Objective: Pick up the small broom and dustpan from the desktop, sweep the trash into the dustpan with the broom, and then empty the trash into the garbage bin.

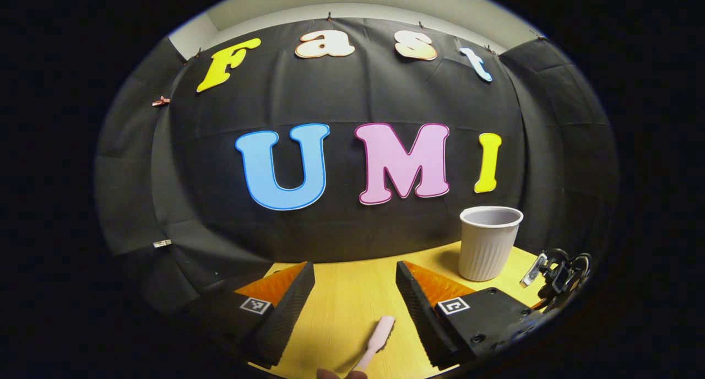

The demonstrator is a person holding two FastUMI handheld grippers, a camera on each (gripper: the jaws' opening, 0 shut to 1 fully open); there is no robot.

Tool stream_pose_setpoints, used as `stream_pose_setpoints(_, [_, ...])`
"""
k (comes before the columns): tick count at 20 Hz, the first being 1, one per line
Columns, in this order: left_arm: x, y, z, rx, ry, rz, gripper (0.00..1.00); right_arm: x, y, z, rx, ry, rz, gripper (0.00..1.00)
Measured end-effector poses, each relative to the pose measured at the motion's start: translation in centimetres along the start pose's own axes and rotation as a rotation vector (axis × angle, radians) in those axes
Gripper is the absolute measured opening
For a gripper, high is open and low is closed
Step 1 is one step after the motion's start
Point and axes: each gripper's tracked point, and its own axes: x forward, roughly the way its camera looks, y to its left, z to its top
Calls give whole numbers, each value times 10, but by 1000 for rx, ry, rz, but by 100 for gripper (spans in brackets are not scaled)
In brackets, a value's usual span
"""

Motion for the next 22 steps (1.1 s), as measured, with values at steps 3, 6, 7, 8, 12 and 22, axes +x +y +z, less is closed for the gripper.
stream_pose_setpoints(3, [0, 5, -4, 15, 32, 42, 94, 21, 4, 5, 12, 45, 20, 82])
stream_pose_setpoints(6, [0, 4, -7, 22, 49, 71, 94, 29, 10, 13, 42, 77, 57, 73])
stream_pose_setpoints(7, [2, 3, -8, 20, 57, 76, 94, 32, 9, 15, 50, 92, 61, 70])
stream_pose_setpoints(8, [3, 2, -11, 16, 67, 79, 94, 31, 8, 16, 58, 111, 59, 70])
stream_pose_setpoints(12, [12, -6, -14, 30, 74, 89, 94, 35, 7, 17, 55, 144, 44, 39])
stream_pose_setpoints(22, [29, -56, -140, 58, 442, -229, 97, 10, -12, 37, -70, -14, 99, 41])
